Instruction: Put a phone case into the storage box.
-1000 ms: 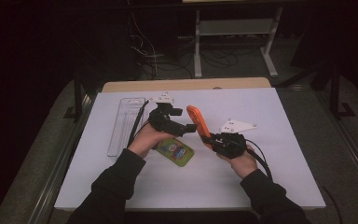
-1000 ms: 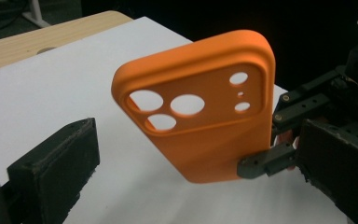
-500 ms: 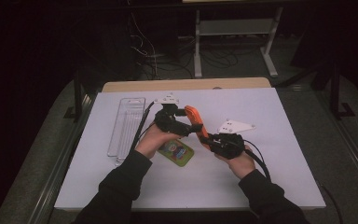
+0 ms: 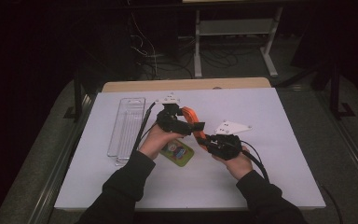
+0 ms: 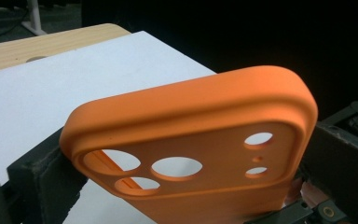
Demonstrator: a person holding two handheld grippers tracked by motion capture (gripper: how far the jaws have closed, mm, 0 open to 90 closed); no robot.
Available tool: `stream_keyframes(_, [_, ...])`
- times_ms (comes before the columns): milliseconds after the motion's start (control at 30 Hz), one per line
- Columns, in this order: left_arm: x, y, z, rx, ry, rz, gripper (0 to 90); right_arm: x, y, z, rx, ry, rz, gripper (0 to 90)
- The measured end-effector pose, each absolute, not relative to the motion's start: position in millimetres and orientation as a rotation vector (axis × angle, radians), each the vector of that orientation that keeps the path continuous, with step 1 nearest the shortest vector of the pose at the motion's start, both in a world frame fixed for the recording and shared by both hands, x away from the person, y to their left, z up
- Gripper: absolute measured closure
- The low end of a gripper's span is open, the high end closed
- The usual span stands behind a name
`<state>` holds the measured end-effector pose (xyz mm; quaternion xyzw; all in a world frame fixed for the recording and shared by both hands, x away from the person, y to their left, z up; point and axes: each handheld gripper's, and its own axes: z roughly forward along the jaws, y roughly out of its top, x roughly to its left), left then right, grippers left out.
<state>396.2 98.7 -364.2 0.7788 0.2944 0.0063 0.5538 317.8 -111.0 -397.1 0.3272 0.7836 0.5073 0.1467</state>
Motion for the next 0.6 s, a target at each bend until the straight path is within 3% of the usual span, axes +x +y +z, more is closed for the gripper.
stream_keyframes(600, [395.3,101.6,-362.2,1.828,0.698,0.041,11.9,317.7,-107.7,-400.4,0.944,2.274,1.428,79.1])
